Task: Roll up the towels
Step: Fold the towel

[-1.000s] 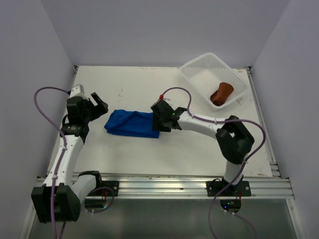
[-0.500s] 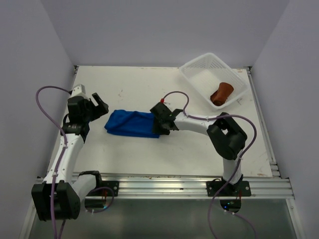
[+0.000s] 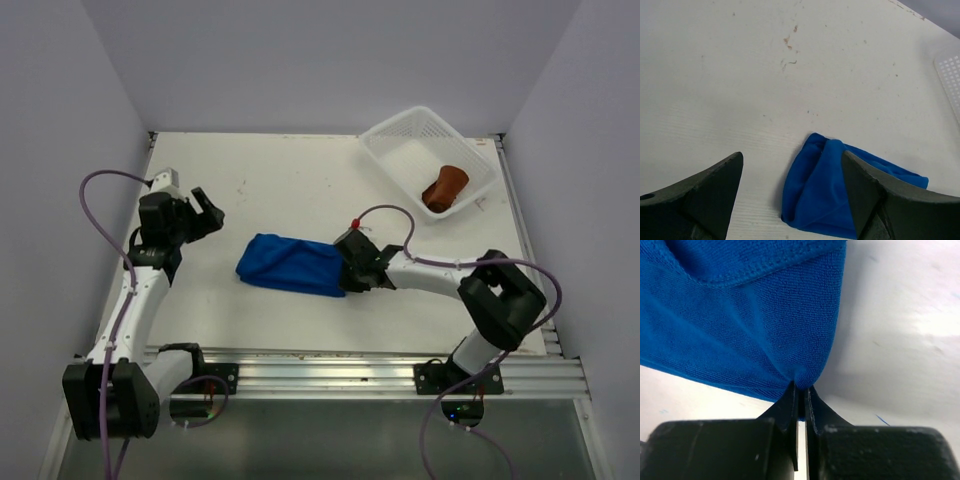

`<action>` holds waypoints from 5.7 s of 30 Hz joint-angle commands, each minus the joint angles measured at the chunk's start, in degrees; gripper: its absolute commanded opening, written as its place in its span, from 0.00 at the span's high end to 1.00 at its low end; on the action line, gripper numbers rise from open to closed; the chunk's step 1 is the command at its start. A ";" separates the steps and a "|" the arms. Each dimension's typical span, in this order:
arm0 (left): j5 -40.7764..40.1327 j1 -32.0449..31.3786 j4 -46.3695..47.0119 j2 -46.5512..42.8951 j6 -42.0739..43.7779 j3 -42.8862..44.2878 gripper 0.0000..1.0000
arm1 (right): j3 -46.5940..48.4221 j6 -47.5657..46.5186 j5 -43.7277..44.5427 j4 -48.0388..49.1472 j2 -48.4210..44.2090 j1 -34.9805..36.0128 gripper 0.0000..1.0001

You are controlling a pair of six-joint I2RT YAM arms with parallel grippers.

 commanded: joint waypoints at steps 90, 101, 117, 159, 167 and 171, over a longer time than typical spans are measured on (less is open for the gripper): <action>-3.43 -28.27 18.29 16.50 -3.54 -4.25 0.47 | -9.47 -17.05 -1.10 -15.66 -24.78 -7.56 0.53; 1.23 -39.66 23.99 10.95 1.91 -4.06 0.57 | -8.76 -12.04 -2.05 -15.51 -28.67 -19.50 0.65; -4.22 -61.14 35.86 36.61 6.13 7.88 1.00 | -8.15 -8.35 -14.01 -2.66 -17.58 -28.48 0.71; -17.32 -69.67 39.47 49.54 -1.34 6.65 1.00 | -14.03 12.74 -14.20 15.17 -14.24 -29.01 0.42; -17.84 -70.46 38.59 49.90 -1.42 7.18 1.00 | -14.13 16.35 -10.94 17.46 -13.89 -29.09 0.42; -18.28 -70.81 37.97 49.63 -1.51 7.36 1.00 | -13.60 16.79 -10.41 17.99 -13.54 -29.62 0.42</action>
